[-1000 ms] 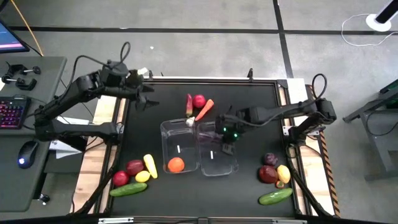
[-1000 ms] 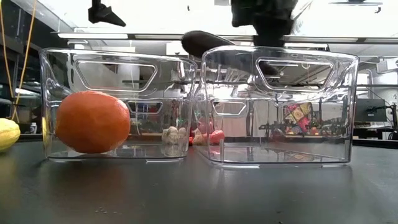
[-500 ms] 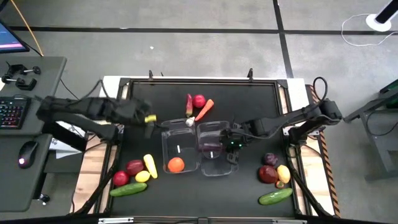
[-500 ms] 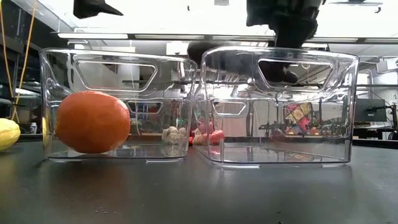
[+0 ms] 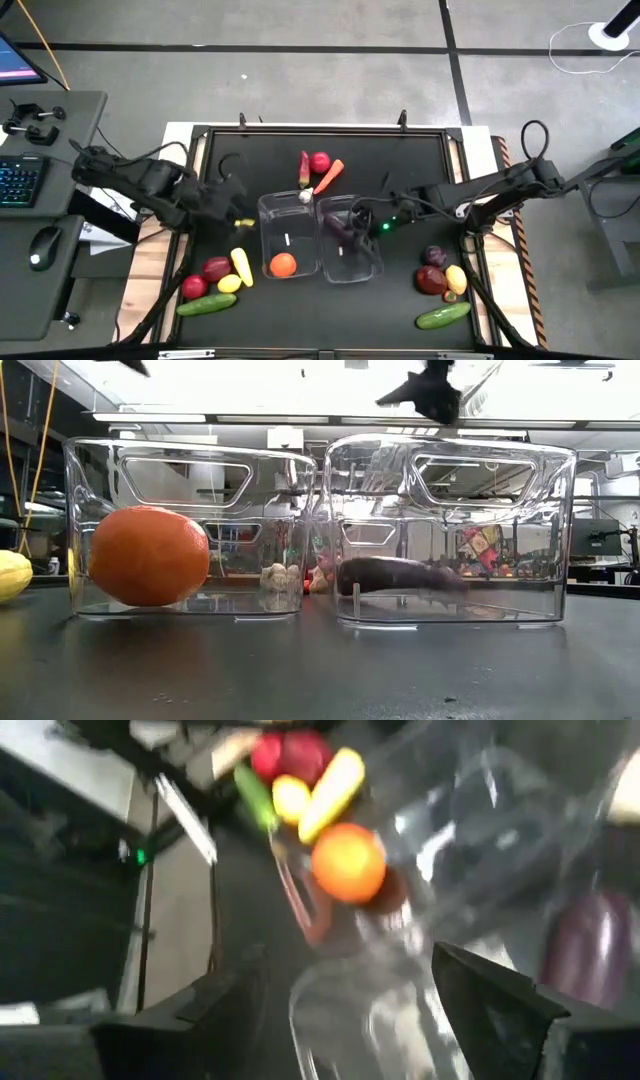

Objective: Sort produce into baskets
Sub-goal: Put the left apple into the left transparent bin

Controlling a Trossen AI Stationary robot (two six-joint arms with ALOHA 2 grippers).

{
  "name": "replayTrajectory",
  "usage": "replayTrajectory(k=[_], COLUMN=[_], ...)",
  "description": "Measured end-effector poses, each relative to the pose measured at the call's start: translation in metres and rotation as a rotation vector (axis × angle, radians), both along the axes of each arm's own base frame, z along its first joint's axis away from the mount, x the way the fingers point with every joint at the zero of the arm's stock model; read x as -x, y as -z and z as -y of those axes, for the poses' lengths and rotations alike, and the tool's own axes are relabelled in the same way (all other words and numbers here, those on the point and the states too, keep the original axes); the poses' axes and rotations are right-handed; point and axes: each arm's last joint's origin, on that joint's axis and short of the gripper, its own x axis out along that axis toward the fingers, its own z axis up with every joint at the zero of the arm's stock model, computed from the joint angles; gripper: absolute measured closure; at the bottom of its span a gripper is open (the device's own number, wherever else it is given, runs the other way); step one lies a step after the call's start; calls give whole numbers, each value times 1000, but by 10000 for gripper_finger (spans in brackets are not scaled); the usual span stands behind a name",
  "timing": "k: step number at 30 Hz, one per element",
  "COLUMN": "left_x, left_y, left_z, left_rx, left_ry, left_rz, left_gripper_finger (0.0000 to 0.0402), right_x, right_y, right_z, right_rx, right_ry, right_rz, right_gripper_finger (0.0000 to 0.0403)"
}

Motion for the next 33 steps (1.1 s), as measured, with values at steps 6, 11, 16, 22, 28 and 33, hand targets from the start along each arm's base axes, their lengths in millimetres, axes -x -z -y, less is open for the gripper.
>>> replayTrajectory(k=[6,11,16,22,28,33], left_x=[21,36,45,46,42,36], left_y=[38,91,134,162,168,174], left_z=[40,62,60,61,64,67], left_rx=[-22,-20,-29,64,101,96], left_ry=[94,89,112,154,145,133], left_rz=[-271,-494,-644,-659,-605,-614], left_gripper_finger=[5,5,5,5,5,5], right_x=[-4,-5,-5,-5,-5,-5], right_y=[-8,-9,-9,-9,-8,-8], right_z=[6,11,13,13,13,12], right_rx=[68,13,-21,-35,-12,34], right_ry=[165,270,359,386,369,314], right_rz=[58,69,76,78,77,73], right_gripper_finger=[130,130,130,130,130,130])
